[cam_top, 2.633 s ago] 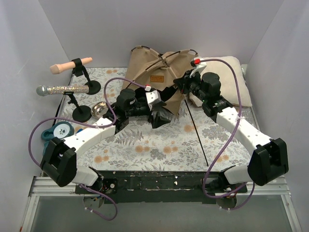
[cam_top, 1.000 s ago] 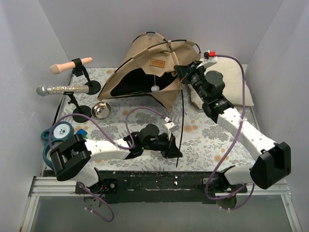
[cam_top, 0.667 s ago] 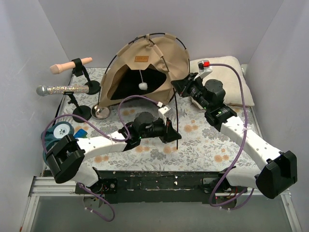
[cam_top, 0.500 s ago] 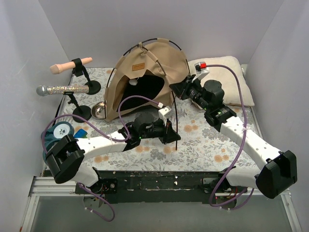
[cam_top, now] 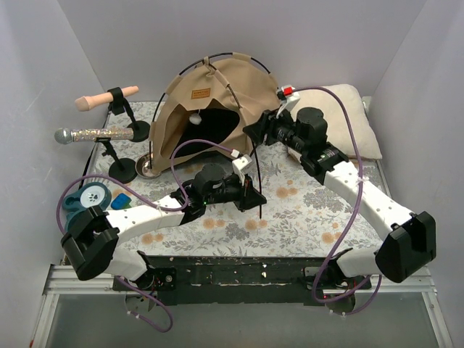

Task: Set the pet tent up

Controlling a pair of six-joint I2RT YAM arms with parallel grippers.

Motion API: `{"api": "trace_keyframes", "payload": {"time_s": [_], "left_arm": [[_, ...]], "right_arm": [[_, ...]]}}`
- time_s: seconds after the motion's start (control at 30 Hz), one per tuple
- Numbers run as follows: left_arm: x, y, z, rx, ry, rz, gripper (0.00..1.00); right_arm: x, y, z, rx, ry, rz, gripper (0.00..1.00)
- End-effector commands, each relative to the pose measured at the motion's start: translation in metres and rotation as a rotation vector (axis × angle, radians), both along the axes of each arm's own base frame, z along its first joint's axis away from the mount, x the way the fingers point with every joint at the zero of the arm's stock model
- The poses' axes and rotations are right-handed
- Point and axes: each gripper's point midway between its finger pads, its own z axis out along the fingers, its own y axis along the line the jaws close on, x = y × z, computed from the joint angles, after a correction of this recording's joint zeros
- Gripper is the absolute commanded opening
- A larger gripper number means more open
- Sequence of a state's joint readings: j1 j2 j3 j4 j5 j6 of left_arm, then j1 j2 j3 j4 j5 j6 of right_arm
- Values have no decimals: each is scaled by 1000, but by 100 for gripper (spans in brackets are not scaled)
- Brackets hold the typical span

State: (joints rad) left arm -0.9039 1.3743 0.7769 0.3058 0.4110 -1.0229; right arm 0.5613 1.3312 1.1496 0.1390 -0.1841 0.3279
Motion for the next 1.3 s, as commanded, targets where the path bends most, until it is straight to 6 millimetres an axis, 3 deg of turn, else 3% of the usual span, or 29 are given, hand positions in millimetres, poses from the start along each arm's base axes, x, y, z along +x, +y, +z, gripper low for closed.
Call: {"api": "trace_keyframes", "payload": {"time_s": [0.0, 0.13, 0.2, 0.33, 0.43, 0.57, 0.63, 0.83, 1.0, 1.27], "left_arm": [[-12, 1, 25, -52, -155, -92, 0], [-17, 2, 20, -39, -149, -114, 0], [-15, 3, 21, -34, -165, -106, 0], [-1, 1, 31, -34, -196, -57, 0], [23, 1, 45, -49, -229, 0, 0], [71, 3, 75, -76, -291, 95, 0], [90, 5, 88, -81, -335, 132, 0], [119, 4, 128, -129, -462, 183, 0], [127, 3, 149, -154, -546, 194, 0], [112, 1, 162, -183, -616, 110, 0]], "right_arm": [[14, 2, 31, -7, -90, -7, 58], [26, 8, 31, -33, -93, -6, 57], [29, 13, 21, -63, -67, 11, 53], [22, 12, 4, -118, -31, 45, 18], [8, 4, 6, -117, -40, 49, 5], [-14, -2, 0, -94, -12, 77, 1], [-25, -5, -13, -99, 50, 89, 1], [-48, -7, -39, -95, 157, 134, 1], [-59, -10, -46, -81, 192, 137, 5], [-68, -16, -69, -116, 228, 139, 4]]}}
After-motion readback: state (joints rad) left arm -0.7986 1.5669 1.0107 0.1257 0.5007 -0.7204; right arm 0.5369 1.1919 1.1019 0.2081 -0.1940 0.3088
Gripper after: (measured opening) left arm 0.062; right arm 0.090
